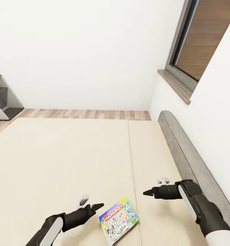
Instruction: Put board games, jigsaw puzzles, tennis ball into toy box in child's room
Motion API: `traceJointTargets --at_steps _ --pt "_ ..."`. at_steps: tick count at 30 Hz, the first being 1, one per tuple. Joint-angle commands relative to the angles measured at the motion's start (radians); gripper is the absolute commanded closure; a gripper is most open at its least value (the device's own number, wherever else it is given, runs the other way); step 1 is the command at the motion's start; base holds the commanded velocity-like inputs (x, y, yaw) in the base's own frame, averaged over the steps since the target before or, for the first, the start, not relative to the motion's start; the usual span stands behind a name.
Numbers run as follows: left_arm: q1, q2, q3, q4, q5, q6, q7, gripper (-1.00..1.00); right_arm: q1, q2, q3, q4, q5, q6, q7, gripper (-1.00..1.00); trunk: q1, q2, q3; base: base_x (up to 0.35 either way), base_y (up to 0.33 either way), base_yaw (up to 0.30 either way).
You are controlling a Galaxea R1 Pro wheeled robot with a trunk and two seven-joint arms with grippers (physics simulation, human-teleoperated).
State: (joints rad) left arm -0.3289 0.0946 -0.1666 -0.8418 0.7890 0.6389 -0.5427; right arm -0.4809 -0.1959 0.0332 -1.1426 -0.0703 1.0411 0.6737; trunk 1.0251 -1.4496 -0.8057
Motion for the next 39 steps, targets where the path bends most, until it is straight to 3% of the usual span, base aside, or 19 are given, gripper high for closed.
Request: traceJointTargets --at_steps 1,8,13,21,34,39 --pt "-0.001 0.001 -0.002 0.000 0.007 0.005 0.001 -1.00 -0.001 -0.001 0.002 0.000 -0.007 0.006 -0.004 -1.00 0.000 0.000 -0.002 0.000 0.000 0.000" --pt "-0.002 0.002 0.001 0.001 0.009 0.005 0.001 -1.00 -0.027 -0.003 0.002 0.036 -0.007 0.006 0.000 -1.00 0.000 0.000 -0.014 0.000 0.000 0.000" --pt "-0.002 0.002 0.046 0.001 0.007 0.004 -0.002 -1.00 -0.035 0.004 0.009 0.051 -0.007 0.006 0.000 -1.00 0.000 0.000 -0.022 0.000 0.000 0.000" --pt "-0.002 0.002 0.070 0.001 0.005 0.004 -0.006 -1.00 -0.037 0.007 0.014 0.055 -0.006 0.006 0.000 -1.00 0.000 0.000 -0.035 0.000 0.000 0.000" --pt "0.000 0.007 0.081 -0.001 0.006 0.004 -0.025 -1.00 -0.031 0.007 0.020 0.057 -0.004 0.006 0.001 -1.00 0.000 0.000 -0.053 0.000 0.000 0.000" --pt "0.004 0.013 0.081 -0.004 0.004 0.003 -0.072 -1.00 -0.027 0.002 0.021 0.057 -0.005 0.006 0.008 -1.00 0.000 0.000 -0.055 0.000 0.000 0.000"
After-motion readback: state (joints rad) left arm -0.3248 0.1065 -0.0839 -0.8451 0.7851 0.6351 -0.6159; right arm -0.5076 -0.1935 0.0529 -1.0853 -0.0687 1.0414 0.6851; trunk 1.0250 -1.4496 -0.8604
